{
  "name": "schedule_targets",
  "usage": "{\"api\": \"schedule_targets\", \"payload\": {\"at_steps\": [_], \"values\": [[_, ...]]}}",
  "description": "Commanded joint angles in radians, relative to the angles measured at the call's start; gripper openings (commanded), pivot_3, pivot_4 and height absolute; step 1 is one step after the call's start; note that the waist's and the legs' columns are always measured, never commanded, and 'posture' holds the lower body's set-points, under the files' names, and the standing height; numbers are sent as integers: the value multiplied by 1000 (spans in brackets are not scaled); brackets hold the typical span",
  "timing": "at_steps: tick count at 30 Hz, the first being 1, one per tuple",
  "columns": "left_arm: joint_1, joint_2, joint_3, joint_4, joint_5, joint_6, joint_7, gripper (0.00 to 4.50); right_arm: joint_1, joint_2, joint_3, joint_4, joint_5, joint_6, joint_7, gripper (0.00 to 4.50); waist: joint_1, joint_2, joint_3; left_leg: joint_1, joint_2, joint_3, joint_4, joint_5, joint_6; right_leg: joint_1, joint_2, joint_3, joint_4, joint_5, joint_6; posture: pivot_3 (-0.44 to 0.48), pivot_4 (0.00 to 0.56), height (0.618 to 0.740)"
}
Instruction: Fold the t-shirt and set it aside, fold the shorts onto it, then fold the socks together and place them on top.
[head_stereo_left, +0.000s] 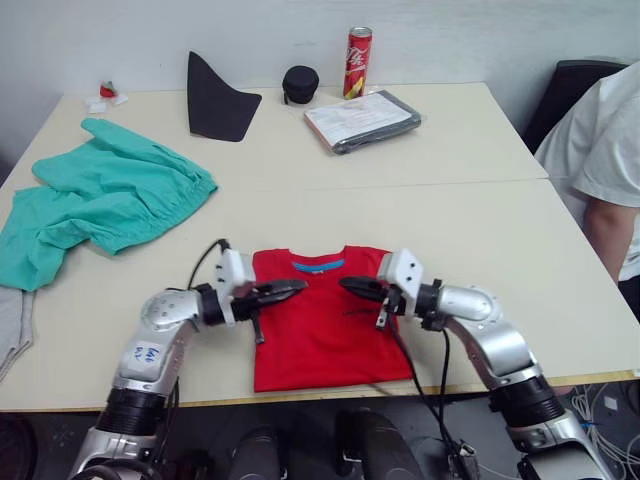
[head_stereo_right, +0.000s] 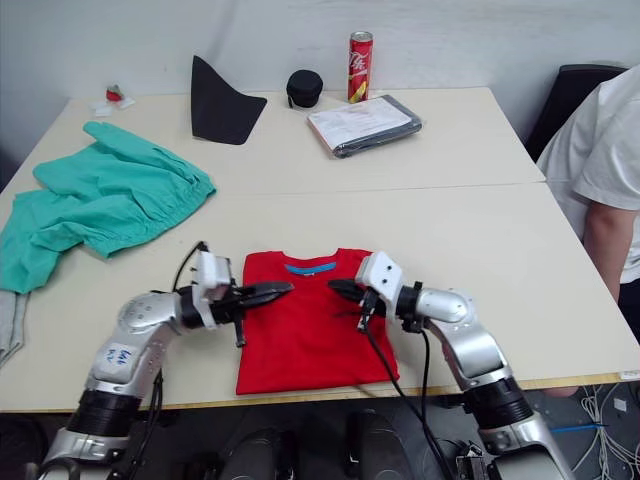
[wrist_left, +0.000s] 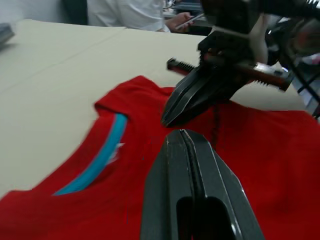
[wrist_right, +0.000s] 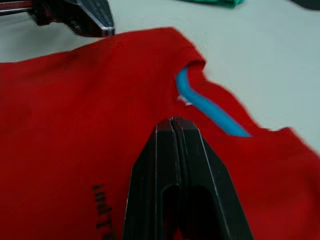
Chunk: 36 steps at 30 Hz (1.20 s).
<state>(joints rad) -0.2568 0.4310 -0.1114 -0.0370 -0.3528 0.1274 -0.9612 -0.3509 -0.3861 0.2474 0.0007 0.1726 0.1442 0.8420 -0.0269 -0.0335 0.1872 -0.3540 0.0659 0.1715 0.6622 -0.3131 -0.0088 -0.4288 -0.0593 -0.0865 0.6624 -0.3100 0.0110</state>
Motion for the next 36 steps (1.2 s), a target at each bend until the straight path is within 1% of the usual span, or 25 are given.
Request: {"api": "schedule_targets", "payload": {"at_steps": [1,3,4,7,12,14,16,17,19,21,24,26,28,30,33,36], "values": [[1,-30,-42,62,109,-39,87,14,-8,16,-21,113,-56,-82,-65,0,0,0,0,0,0,0,0,0,0,0,0,0,0,0,0,0,150,740],[-3,-34,-39,143,176,-73,154,14,-27,20,-66,198,-57,-103,-111,0,-1,-1,-1,0,0,0,0,0,1,0,0,0,0,0,0,0,150,740],[-1,-35,-28,165,184,-77,176,14,-40,20,-97,235,-49,-106,-137,0,-1,0,-1,1,0,0,0,0,1,1,0,0,0,0,0,0,150,740],[11,-34,18,162,147,-50,207,14,-75,4,-193,336,-14,-119,-184,0,-2,2,-3,2,0,0,0,0,1,2,-1,0,0,1,0,0,150,740],[33,-21,79,148,101,-92,182,14,-90,-12,-309,424,58,-168,-162,0,-2,2,-3,2,0,0,0,0,1,2,0,0,0,1,0,0,150,740],[46,-37,123,89,3,-87,138,14,-70,-22,-336,363,110,-182,-102,0,-2,3,-3,1,0,0,-1,0,1,1,0,0,0,1,0,0,150,740],[68,-22,148,-1,-85,-46,84,14,-30,-41,-335,241,159,-175,-25,0,-2,4,-2,0,0,0,-1,0,1,0,0,0,-1,1,0,0,150,740],[82,0,146,-40,-99,-29,59,14,-7,-51,-330,173,177,-154,-7,0,-2,4,-2,-1,1,0,-1,0,1,-1,0,0,-1,1,0,0,150,740],[118,52,138,-122,-103,-1,22,14,59,-63,-305,5,225,-84,14,0,-5,5,-2,-1,1,0,-3,0,1,-1,0,0,-2,1,0,0,150,740],[147,87,129,-176,-108,17,0,14,114,-66,-277,-115,237,-33,10,0,-7,5,-2,0,1,0,-6,0,0,-1,0,0,-3,1,0,0,150,740],[237,153,68,-251,-26,-42,-52,14,241,-48,-124,-265,159,-32,6,0,-5,4,-2,2,0,0,-11,1,-1,0,0,0,-5,1,0,0,150,740],[284,139,45,-259,7,-60,-16,14,301,-47,-36,-272,72,-100,8,0,-3,4,-2,3,0,0,-14,1,-2,0,1,0,-7,0,0,0,150,740],[318,123,29,-247,47,-95,13,14,334,-48,-1,-263,24,-142,-4,0,-1,4,-2,1,0,0,-13,1,-2,-2,0,0,-7,0,0,0,150,740],[358,108,23,-238,87,-131,47,14,370,-47,7,-250,-16,-168,-39,0,-1,4,-2,1,-1,0,-11,1,0,-1,0,0,-7,0,0,0,150,740],[405,105,25,-240,95,-140,66,14,411,-42,-26,-241,-16,-179,-81,0,0,3,-2,1,-1,-1,-11,-1,2,0,0,0,-8,1,1,0,150,740],[453,120,57,-233,72,-148,58,14,457,-78,-123,-216,51,-168,-76,0,1,3,-2,1,-1,-1,-12,-2,4,0,0,0,-8,1,1,0,150,740]]}}
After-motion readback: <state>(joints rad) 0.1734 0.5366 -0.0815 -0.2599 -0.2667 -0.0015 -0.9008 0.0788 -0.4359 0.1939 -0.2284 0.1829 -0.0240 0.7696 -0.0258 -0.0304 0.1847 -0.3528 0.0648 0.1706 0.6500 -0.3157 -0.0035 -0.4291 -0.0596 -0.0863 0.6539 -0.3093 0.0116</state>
